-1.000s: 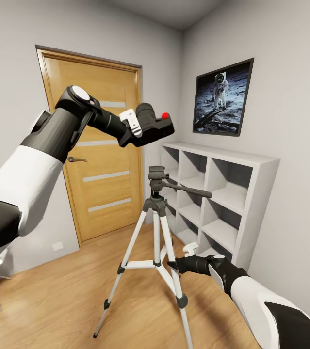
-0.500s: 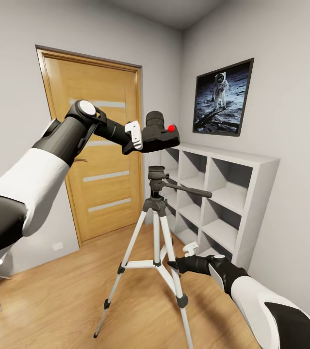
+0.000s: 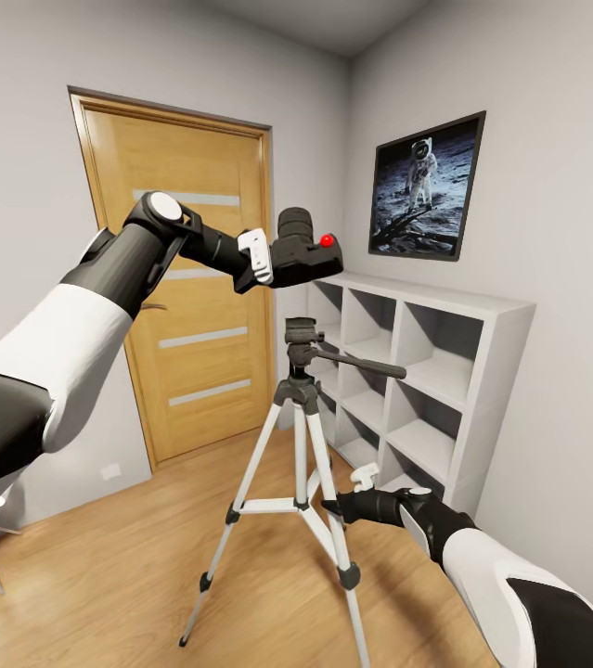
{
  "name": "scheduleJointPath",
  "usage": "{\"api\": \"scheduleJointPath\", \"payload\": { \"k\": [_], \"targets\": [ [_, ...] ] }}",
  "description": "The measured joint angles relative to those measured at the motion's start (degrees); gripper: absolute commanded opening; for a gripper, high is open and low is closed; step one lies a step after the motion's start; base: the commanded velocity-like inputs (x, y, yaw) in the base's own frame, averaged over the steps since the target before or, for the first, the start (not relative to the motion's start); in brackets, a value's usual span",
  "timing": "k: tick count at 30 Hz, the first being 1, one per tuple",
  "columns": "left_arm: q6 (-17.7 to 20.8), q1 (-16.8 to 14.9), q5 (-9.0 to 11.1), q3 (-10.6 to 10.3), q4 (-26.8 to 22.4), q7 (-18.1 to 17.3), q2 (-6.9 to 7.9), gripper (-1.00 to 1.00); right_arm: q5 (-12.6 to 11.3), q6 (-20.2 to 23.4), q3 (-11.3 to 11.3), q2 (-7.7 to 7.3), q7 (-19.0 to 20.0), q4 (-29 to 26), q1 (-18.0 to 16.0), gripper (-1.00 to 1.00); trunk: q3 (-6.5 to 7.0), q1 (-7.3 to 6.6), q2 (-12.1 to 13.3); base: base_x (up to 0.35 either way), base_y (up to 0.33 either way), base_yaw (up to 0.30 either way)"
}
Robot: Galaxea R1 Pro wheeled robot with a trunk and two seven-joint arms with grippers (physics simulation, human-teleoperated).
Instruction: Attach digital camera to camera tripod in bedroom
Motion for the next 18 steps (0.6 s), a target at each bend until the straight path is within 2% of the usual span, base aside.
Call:
{"api": "scheduleJointPath", "payload": {
  "k": [3, 7, 12, 15, 18],
  "targets": [
    [1.7, 0.0, 0.0, 0.1, -0.1, -0.1, -0.01, -1.0, 0.0, 0.0, 0.0, -0.03, 0.0, 0.0, 0.0, -1.0, 0.0, 0.0, 0.0, 0.0, 0.0, 0.0],
    [6.5, 0.0, 0.1, 0.1, -0.3, -0.9, -0.04, -1.0, 0.0, 0.0, -0.1, -0.06, 0.0, 0.0, 0.0, -1.0, -0.01, 0.0, 0.0, 0.0, 0.0, 0.0],
    [12.9, 0.0, 0.1, -0.1, -0.3, -5.4, -0.09, -1.0, 0.0, 0.0, 0.0, -0.01, 0.0, 0.0, 0.0, -1.0, 0.0, 0.0, 0.0, 0.0, 0.0, 0.0],
    [15.0, 0.0, 0.1, -0.1, -0.3, -7.2, -0.21, -1.0, 0.0, 0.1, -0.1, 0.0, -0.1, 0.0, 0.0, -1.0, 0.0, 0.0, 0.0, 0.0, 0.0, 0.0],
    [15.5, 0.0, 0.0, 0.0, -0.4, -7.7, -0.21, -1.0, 0.0, 0.1, -0.1, 0.0, -0.1, 0.0, 0.0, -1.0, 0.0, 0.0, 0.0, 0.0, 0.0, 0.0]
  ]
}}
